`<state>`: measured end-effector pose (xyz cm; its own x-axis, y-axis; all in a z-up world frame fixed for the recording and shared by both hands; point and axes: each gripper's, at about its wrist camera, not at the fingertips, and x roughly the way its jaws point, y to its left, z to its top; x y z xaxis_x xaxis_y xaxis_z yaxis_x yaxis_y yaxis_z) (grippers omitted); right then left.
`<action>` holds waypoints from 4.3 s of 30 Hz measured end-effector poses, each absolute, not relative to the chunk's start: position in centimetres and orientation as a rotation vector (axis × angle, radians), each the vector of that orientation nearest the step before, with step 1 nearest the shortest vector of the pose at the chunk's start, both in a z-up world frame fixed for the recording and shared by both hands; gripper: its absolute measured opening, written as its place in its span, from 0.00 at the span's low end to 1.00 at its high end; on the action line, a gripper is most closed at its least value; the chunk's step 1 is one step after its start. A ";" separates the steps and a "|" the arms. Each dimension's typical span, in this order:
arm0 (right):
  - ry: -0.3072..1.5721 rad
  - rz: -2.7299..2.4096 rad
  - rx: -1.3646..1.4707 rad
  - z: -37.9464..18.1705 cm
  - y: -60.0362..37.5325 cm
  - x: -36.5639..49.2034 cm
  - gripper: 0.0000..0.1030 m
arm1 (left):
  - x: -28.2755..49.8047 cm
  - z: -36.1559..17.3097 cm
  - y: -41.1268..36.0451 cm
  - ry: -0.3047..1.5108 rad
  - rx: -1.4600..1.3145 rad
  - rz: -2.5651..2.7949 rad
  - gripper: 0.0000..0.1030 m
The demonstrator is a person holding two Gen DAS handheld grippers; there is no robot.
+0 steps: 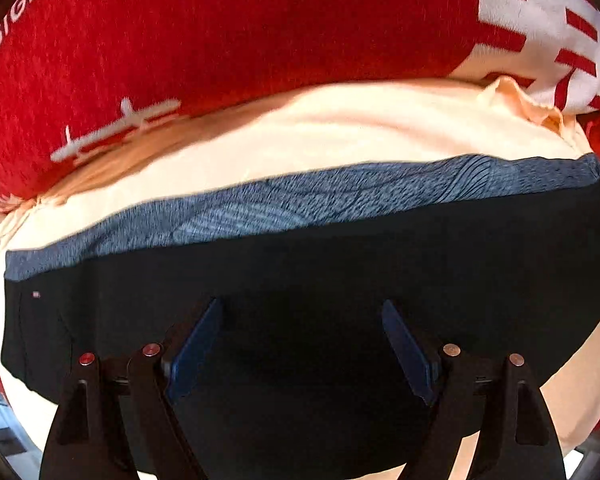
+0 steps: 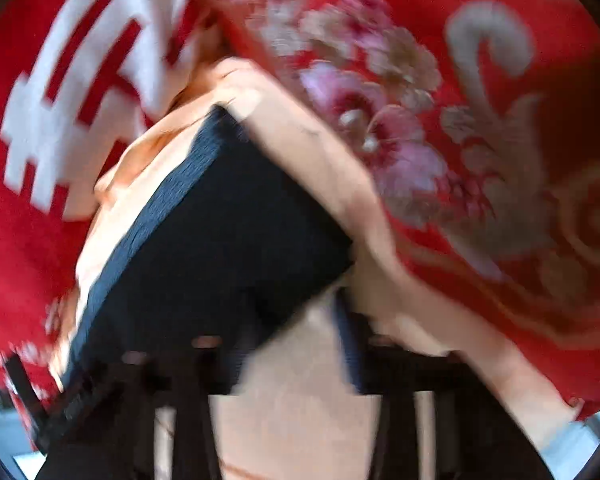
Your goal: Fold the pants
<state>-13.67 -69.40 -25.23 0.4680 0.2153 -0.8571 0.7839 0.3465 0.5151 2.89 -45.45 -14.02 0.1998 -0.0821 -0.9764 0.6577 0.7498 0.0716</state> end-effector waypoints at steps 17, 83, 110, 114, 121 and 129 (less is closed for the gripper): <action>1.038 -0.308 0.881 -20.0 -70.0 -6.9 0.24 | 8.6 -14.8 -49.4 1.232 0.532 -0.467 0.95; 1.148 0.146 1.453 -21.6 -32.7 2.0 0.11 | 24.5 -20.2 -6.7 1.362 0.351 -0.349 1.00; 1.220 -0.108 0.779 -19.2 -42.6 -2.0 0.39 | 12.3 -20.6 -23.3 1.393 0.431 -0.633 1.00; 1.220 -0.072 0.830 -17.8 -43.5 -2.9 0.39 | 15.2 -18.5 -24.5 1.320 0.479 -0.593 1.00; 1.122 -0.034 0.764 -16.7 -46.9 5.0 0.40 | 22.9 -20.7 -29.2 1.247 0.428 -0.396 1.00; 1.158 -0.098 0.695 -20.2 -47.9 8.5 0.37 | 25.0 -22.5 -29.0 1.251 0.470 -0.314 1.00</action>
